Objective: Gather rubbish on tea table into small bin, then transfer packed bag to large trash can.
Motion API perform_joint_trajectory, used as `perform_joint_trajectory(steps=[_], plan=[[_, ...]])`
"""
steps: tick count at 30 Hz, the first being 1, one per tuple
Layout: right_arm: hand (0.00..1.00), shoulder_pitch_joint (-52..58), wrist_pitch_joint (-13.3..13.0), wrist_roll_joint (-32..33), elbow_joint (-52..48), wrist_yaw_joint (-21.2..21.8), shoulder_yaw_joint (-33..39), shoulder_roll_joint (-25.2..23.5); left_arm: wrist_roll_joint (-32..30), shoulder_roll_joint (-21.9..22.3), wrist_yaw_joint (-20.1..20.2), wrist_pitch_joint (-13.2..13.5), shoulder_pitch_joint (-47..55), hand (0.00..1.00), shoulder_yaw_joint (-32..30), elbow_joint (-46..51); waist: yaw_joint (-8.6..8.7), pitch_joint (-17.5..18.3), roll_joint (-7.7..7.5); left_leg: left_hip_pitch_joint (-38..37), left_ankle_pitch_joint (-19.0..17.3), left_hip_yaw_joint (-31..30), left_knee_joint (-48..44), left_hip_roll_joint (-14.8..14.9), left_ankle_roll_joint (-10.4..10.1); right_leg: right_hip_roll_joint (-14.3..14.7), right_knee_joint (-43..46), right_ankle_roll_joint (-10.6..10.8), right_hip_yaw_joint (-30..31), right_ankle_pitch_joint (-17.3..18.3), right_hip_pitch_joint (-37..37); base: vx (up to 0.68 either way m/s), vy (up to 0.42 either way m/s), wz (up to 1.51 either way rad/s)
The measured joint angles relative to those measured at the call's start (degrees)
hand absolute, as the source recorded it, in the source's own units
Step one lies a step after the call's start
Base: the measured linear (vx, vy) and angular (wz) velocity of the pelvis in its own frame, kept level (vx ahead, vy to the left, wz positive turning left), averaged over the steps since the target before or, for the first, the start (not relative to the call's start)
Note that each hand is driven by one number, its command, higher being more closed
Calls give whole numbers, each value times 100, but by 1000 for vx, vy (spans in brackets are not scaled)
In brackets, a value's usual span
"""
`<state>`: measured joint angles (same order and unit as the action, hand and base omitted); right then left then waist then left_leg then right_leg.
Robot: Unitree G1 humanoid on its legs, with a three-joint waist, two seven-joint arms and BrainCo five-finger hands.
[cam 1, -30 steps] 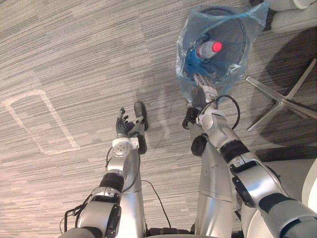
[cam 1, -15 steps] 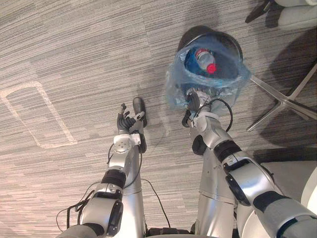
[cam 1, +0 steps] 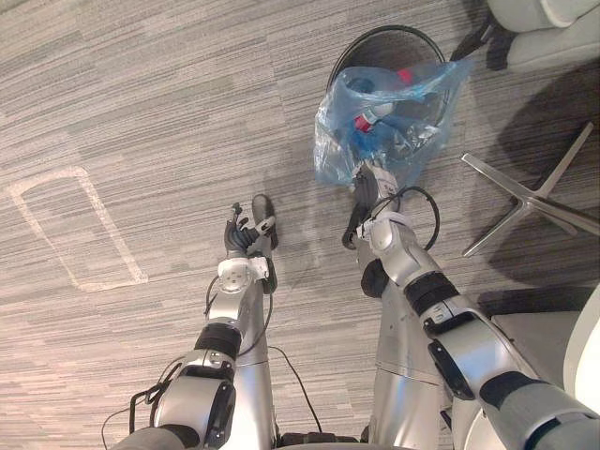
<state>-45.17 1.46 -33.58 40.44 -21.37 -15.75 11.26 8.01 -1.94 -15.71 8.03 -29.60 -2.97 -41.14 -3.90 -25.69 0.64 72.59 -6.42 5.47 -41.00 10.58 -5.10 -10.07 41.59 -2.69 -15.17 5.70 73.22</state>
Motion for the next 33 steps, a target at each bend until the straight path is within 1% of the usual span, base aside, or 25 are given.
perform_joint_trajectory(steps=[3,5,9,11,12,15,16,17,18,20,23,25,28,29,31,32,33], plan=[[100,201,-8,136,-308,0,4,-5,-3,40,13,-9,97,0,-2,21,-3,0,0,-187,-1,6,13,25,-2,30,-46,-31,-4,-19,-192,-19,-34,-7],[100,365,-42,298,-621,-4,5,-32,-10,55,17,-24,243,0,9,133,-12,2,-2,-342,-31,23,29,69,40,79,-147,-67,-12,-52,-374,-24,-34,-17],[100,764,-111,738,-1232,-12,49,-214,-94,60,46,-143,461,0,88,198,-5,50,-8,-734,-46,41,114,91,43,121,-308,-48,-22,-47,-784,-13,-14,-6],[100,1129,-128,954,-1884,-8,92,-299,-131,58,101,-189,594,0,194,300,1,51,-9,-1061,-51,76,248,94,36,149,-439,-36,-26,-53,-1104,-4,-16,-2],[100,1223,-146,1005,-2013,-10,105,-332,-134,57,105,-221,644,0,206,327,0,51,-9,-1189,-50,88,293,99,35,160,-492,-34,-28,-54,-1240,9,-32,-8],[100,1785,-204,1310,-2747,-2,110,-413,-224,64,123,-239,1050,0,306,535,31,91,-23,-1976,-53,186,602,110,31,227,-841,27,-13,-100,-1991,36,-21,-12],[100,1865,-222,1374,-2868,2,110,-418,-244,72,125,-241,1107,0,327,553,39,121,-18,-2075,-51,193,660,104,29,237,-909,38,-15,-111,-2095,52,-5,-9],[100,2059,-283,1471,-3118,2,111,-444,-299,68,128,-252,1257,0,412,559,58,210,-28,-2353,-49,210,802,101,26,276,-1098,65,-16,-137,-2384,57,0,-6],[100,2117,-305,1515,-3186,4,107,-446,-323,70,130,-259,1298,0,423,559,58,244,-36,-2437,-49,215,847,100,25,284,-1150,73,-18,-147,-2473,72,7,-6],[100,2368,-324,1628,-3421,23,90,-468,-356,79,130,-310,1508,0,418,553,56,410,-107,-2838,-41,269,1083,80,14,305,-1380,75,-26,-191,-2861,85,7,-3],[100,2589,-349,1799,-3773,56,80,-476,-459,87,130,-364,1656,0,418,447,59,447,-113,-3308,-11,313,1291,52,-34,326,-1601,83,-36,-254,-3334,104,9,-3],[100,2809,-399,1852,-4006,99,75,-534,-469,106,132,-386,1825,0,419,288,72,631,-132,-3631,-8,335,1443,17,-36,336,-1796,111,-42,-273,-3661,109,6,-1],[100,3091,-509,1967,-4022,194,66,-690,-583,105,138,-398,2074,0,425,2,75,977,-225,-4131,7,370,1786,-33,-56,375,-2138,170,-36,-311,-4151,125,-4,-1],[100,3207,-550,2023,-4024,247,41,-723,-635,79,140,-398,2154,0,472,-141,76,1104,-287,-4338,49,410,1979,-68,-65,381,-2277,199,-14,-330,-4318,119,-7,-4],[100,3302,-572,2042,-4023,328,-2,-726,-685,29,165,-415,2217,0,557,-406,84,1193,-352,-4672,157,438,2328,-156,-64,378,-2509,241,11,-386,-4587,106,-6,0],[100,3369,-601,2095,-4017,411,-6,-673,-689,-4,243,-465,2271,0,689,-590,108,1275,-372,-4910,279,440,2654,-225,-54,392,-2787,284,15,-492,-4800,77,-1,4],[100,3389,-606,2113,-4017,433,-7,-672,-691,-17,243,-467,2295,0,713,-613,111,1296,-372,-4951,302,440,2727,-235,-56,399,-2863,291,14,-518,-4846,70,7,2]])
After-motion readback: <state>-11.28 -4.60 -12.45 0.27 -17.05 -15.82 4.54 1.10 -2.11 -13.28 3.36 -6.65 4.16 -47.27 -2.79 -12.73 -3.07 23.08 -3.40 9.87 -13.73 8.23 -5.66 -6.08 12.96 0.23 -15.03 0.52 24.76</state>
